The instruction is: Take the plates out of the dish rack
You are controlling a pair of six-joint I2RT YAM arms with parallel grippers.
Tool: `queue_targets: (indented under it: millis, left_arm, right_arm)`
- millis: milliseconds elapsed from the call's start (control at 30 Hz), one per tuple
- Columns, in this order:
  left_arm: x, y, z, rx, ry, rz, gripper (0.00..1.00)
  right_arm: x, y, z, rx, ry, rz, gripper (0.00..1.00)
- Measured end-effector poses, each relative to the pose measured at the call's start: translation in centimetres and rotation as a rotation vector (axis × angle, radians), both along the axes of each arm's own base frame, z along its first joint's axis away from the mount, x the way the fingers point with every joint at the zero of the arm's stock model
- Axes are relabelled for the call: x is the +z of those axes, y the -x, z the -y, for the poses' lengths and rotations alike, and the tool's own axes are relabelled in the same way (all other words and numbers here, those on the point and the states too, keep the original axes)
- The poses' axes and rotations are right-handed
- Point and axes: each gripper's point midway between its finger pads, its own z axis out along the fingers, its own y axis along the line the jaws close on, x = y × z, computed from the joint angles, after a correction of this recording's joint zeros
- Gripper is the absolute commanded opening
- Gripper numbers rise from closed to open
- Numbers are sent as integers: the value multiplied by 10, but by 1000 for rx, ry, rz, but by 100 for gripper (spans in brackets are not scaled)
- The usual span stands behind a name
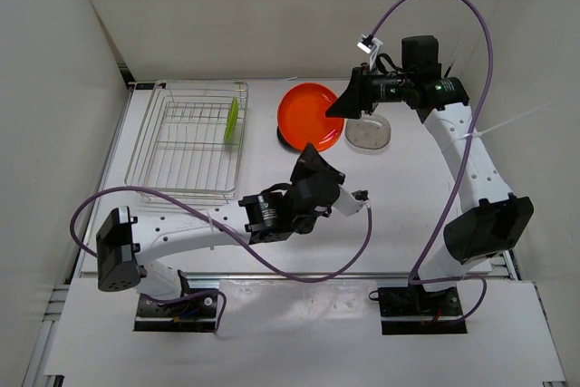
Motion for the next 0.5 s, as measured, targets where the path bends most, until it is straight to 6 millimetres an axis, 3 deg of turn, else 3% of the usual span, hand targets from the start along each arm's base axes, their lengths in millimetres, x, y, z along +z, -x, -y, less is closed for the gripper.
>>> queue_targets:
  millis: [167,333,500]
  left_arm:
    - [1,0,1,4,4,3,11]
    - [-4,0,0,10,3,-10,11]
    - [-8,1,-2,17,5,-25,11]
  right_arm:
    - [-4,-4,0,-4,9,2,41]
    - [-8,-7,0,-13,17,-4,38]
    - [-10,-11,1,-30,29,1,19]
